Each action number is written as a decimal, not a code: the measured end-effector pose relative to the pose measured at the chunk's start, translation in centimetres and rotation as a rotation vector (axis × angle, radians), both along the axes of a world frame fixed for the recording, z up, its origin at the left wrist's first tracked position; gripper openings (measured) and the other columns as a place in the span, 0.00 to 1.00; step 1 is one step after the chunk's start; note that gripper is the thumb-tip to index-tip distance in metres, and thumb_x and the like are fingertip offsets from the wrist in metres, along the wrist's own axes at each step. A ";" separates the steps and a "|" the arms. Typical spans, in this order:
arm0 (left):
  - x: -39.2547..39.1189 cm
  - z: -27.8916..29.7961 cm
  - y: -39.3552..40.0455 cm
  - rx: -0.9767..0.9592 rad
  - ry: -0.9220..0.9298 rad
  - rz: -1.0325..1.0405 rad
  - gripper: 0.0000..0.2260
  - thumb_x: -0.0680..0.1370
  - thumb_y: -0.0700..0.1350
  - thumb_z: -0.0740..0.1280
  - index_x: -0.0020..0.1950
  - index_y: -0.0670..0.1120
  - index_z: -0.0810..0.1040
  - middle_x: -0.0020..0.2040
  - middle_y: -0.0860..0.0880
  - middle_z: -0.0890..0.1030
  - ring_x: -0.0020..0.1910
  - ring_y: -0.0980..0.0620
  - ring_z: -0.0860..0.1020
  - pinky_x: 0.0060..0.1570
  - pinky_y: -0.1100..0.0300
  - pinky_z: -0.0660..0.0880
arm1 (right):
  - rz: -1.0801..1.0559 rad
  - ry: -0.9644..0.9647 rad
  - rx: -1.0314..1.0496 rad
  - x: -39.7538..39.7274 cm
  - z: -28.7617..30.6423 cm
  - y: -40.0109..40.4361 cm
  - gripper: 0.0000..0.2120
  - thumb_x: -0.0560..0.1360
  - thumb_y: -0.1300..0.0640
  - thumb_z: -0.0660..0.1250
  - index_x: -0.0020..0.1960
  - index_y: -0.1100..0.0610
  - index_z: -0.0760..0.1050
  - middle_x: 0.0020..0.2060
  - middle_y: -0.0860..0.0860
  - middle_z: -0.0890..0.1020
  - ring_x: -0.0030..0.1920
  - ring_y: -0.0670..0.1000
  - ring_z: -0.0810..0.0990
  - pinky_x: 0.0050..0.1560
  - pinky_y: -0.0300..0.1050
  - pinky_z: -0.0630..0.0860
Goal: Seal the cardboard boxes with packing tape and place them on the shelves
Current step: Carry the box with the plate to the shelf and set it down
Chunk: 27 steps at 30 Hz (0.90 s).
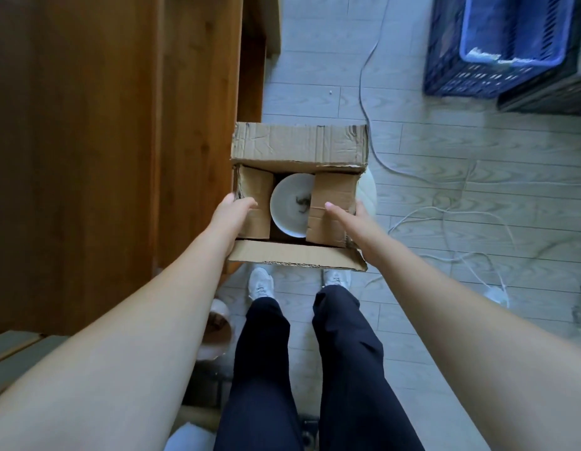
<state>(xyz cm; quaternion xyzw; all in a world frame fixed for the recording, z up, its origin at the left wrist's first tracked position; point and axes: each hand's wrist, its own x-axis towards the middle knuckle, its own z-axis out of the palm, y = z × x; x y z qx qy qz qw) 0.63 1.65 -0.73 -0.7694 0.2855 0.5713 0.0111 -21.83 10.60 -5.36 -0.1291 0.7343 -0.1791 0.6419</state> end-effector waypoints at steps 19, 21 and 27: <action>-7.7 24.0 5.5 -0.231 0.121 0.010 0.27 0.79 0.51 0.65 0.77 0.48 0.65 0.73 0.47 0.70 0.72 0.44 0.68 0.69 0.49 0.64 | -0.158 -0.043 -0.232 -8.5 24.0 4.4 0.22 0.79 0.45 0.65 0.70 0.49 0.66 0.62 0.47 0.78 0.57 0.47 0.78 0.50 0.35 0.75; -8.1 25.9 5.6 -0.240 0.132 0.002 0.28 0.80 0.51 0.64 0.78 0.48 0.62 0.75 0.46 0.68 0.73 0.44 0.66 0.69 0.49 0.64 | -0.160 -0.018 -0.219 -8.8 26.0 4.6 0.27 0.78 0.42 0.66 0.73 0.50 0.65 0.64 0.49 0.77 0.60 0.49 0.78 0.56 0.42 0.75; -9.3 32.2 4.9 -0.311 0.207 -0.090 0.27 0.81 0.48 0.64 0.79 0.47 0.60 0.75 0.43 0.67 0.74 0.43 0.65 0.69 0.50 0.63 | -0.164 0.102 -0.259 -9.1 32.6 5.0 0.40 0.70 0.30 0.65 0.77 0.45 0.60 0.68 0.48 0.75 0.66 0.54 0.75 0.65 0.49 0.72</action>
